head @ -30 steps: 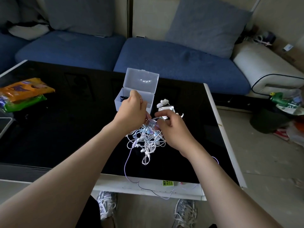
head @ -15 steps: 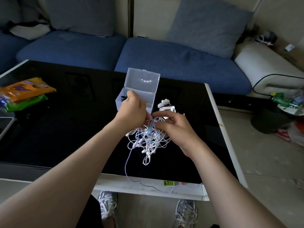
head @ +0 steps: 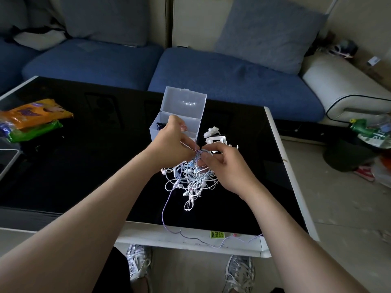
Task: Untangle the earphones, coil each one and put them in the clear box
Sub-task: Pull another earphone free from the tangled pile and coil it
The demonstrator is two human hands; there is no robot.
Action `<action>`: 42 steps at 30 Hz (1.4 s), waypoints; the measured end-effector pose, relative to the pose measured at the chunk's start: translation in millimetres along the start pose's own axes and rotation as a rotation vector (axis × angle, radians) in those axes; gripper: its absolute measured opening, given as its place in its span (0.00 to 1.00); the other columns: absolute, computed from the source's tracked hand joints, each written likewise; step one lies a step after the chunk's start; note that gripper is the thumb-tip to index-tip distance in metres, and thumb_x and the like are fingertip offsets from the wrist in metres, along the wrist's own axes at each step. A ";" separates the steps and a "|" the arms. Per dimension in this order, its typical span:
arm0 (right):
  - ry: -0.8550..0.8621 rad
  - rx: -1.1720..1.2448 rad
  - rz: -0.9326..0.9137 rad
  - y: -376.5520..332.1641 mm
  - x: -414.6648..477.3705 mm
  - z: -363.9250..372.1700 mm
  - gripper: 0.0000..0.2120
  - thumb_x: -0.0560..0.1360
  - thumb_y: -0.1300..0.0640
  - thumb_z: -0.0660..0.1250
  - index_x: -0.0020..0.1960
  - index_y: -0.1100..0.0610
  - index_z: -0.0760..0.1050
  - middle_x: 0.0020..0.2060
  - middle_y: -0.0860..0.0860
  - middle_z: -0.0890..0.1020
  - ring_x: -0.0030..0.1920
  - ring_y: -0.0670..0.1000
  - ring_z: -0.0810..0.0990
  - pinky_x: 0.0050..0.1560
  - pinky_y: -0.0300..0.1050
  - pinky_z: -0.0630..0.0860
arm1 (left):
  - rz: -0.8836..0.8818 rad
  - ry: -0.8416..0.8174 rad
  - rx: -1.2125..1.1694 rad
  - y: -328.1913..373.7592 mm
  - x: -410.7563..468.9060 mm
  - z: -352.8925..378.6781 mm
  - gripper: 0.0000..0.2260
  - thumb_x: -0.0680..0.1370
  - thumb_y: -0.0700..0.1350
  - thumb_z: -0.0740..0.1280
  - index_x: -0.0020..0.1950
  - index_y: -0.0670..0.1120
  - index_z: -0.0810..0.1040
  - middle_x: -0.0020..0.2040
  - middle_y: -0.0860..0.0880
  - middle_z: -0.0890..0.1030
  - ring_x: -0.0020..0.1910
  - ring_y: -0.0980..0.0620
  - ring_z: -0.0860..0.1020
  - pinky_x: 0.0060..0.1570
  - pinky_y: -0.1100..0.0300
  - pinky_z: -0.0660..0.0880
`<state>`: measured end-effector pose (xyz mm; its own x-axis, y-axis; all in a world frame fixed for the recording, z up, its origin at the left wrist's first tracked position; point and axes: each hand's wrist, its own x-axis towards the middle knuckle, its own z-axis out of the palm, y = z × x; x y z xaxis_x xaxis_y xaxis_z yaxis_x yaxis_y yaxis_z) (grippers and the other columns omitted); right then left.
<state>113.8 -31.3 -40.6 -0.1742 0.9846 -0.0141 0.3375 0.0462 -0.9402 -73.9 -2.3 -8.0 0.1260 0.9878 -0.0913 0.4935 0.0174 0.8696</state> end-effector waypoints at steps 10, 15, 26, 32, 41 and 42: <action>0.013 -0.346 -0.130 0.0 -1.4 1.4 0.15 0.79 0.49 0.76 0.63 0.52 0.81 0.22 0.42 0.75 0.25 0.45 0.72 0.30 0.34 0.64 | 0.036 0.033 0.063 -0.9 2.9 -1.6 0.20 0.75 0.38 0.75 0.59 0.45 0.67 0.40 0.53 0.88 0.45 0.54 0.86 0.48 0.55 0.81; 0.016 -0.387 -0.133 -1.8 -2.3 2.4 0.16 0.76 0.47 0.78 0.61 0.50 0.81 0.27 0.50 0.81 0.28 0.46 0.77 0.32 0.38 0.68 | 0.003 -0.028 -0.057 2.9 -1.4 -1.7 0.20 0.76 0.31 0.73 0.61 0.42 0.66 0.41 0.50 0.89 0.43 0.41 0.87 0.47 0.46 0.86; 0.081 -0.186 -0.080 -11.1 -3.8 5.4 0.15 0.73 0.55 0.82 0.57 0.51 0.82 0.30 0.47 0.85 0.31 0.42 0.82 0.35 0.33 0.73 | 0.098 -0.022 0.017 6.5 -4.5 -3.7 0.22 0.71 0.33 0.79 0.52 0.45 0.68 0.42 0.52 0.89 0.39 0.45 0.87 0.46 0.47 0.84; 0.092 -0.116 -0.013 -6.7 0.0 4.5 0.09 0.79 0.60 0.75 0.59 0.54 0.83 0.39 0.48 0.89 0.41 0.45 0.88 0.43 0.37 0.81 | 0.094 0.013 0.027 5.6 -2.3 -1.8 0.15 0.74 0.36 0.75 0.52 0.47 0.72 0.45 0.50 0.87 0.42 0.46 0.87 0.53 0.43 0.84; 0.146 -0.181 -0.119 -2.5 -1.4 6.4 0.10 0.76 0.62 0.77 0.53 0.58 0.78 0.43 0.47 0.89 0.42 0.44 0.88 0.47 0.46 0.84 | 0.008 0.034 -0.089 7.3 -0.9 -0.5 0.06 0.78 0.35 0.71 0.53 0.44 0.82 0.44 0.43 0.86 0.40 0.46 0.88 0.48 0.50 0.86; 0.143 -0.189 -0.122 -1.7 -1.6 5.5 0.09 0.76 0.62 0.77 0.52 0.57 0.78 0.43 0.47 0.89 0.42 0.44 0.88 0.47 0.48 0.84 | 0.040 0.007 -0.026 7.2 -2.3 -1.4 0.08 0.77 0.35 0.73 0.52 0.46 0.84 0.43 0.46 0.87 0.40 0.49 0.88 0.47 0.56 0.84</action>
<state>108.4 -33.9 -40.9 -0.0965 0.9831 0.1558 0.4909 0.1832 -0.8518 -71.9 -4.2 -0.8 0.1391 0.9889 -0.0522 0.4660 -0.0188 0.8846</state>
